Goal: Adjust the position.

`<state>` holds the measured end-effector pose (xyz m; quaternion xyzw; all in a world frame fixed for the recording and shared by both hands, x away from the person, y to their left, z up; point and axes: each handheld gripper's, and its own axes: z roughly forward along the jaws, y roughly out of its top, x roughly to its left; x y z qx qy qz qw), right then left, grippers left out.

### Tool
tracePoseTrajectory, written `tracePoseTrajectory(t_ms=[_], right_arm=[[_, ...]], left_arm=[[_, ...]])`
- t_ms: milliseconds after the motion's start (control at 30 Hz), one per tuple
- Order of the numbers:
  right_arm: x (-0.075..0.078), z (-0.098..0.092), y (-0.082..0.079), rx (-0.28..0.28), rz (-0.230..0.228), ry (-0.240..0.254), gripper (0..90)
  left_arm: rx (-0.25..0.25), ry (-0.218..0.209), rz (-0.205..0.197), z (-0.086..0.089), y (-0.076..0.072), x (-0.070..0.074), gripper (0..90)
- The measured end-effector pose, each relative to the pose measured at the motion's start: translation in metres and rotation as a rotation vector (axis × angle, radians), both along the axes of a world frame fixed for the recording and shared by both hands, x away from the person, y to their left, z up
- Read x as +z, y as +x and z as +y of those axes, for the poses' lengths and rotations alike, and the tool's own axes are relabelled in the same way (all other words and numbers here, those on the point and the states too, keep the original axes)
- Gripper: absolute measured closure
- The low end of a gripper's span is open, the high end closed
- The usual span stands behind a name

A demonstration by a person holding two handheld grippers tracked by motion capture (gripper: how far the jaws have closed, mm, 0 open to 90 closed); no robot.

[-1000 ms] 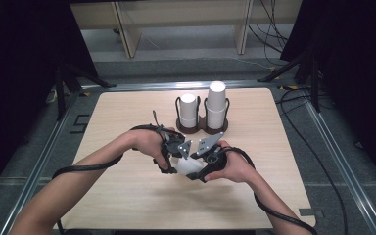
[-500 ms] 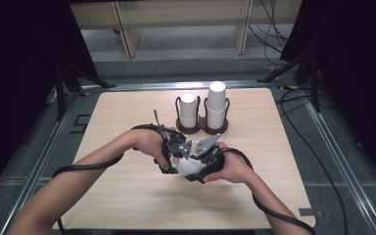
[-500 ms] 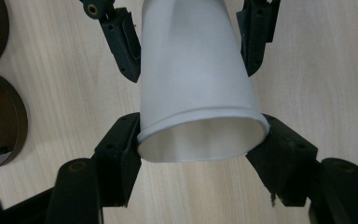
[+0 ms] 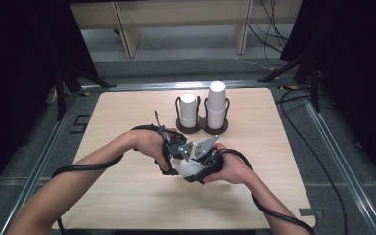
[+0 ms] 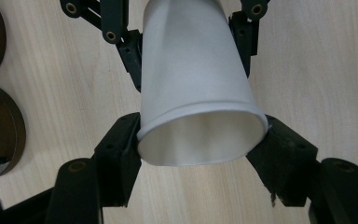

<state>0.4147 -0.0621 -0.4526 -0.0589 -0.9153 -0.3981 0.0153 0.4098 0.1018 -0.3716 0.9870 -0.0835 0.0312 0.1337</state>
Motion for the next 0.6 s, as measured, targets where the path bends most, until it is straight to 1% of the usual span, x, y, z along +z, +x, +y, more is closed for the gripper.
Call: tracePoseTrajectory(t_ms=[167, 200, 233, 267, 300, 333, 367, 467, 500, 533, 567, 600], right_arm=[[0.001, -0.002, -0.001, 0.004, -0.012, 0.009, 36.0], [0.002, -0.002, -0.002, 0.003, -0.022, 0.016, 35.7], [0.001, -0.002, -0.002, -0.001, -0.025, 0.018, 35.6], [0.001, -0.002, -0.002, -0.001, -0.025, 0.018, 35.6], [0.002, -0.004, -0.003, -0.006, -0.049, 0.022, 35.6], [0.002, -0.005, -0.003, -0.007, -0.055, 0.027, 35.6], [0.002, -0.005, -0.003, -0.007, -0.055, 0.027, 35.6], [0.002, -0.008, -0.003, -0.016, -0.061, 0.032, 35.6], [0.002, -0.010, -0.003, -0.021, -0.075, 0.037, 35.6], [0.001, -0.010, -0.003, -0.024, -0.077, 0.041, 35.6], [0.000, -0.012, -0.004, -0.037, -0.075, 0.057, 35.5], [0.000, -0.012, -0.004, -0.037, -0.075, 0.057, 35.5]], left_arm=[[0.000, -0.013, 0.006, 0.001, 0.000, 0.001, 33.4], [-0.016, -0.026, -0.006, 0.002, 0.000, 0.000, 29.2], [-0.022, -0.039, -0.020, 0.002, 0.000, 0.000, 27.1], [-0.022, -0.039, -0.020, 0.002, 0.000, 0.000, 24.1], [-0.028, -0.056, -0.045, 0.005, 0.002, -0.002, 19.6], [-0.026, -0.066, -0.047, 0.006, 0.003, -0.003, 16.4], [-0.026, -0.066, -0.047, 0.006, 0.003, -0.003, 14.3], [-0.011, -0.110, -0.061, 0.011, 0.005, -0.006, 12.4], [-0.004, -0.130, -0.064, 0.013, 0.006, -0.007, 10.1], [-0.001, -0.158, -0.071, 0.016, 0.006, -0.007, 8.6], [0.017, -0.192, -0.082, 0.020, 0.007, -0.006, 6.7], [0.017, -0.192, -0.082, 0.020, 0.007, -0.006, 6.1]])
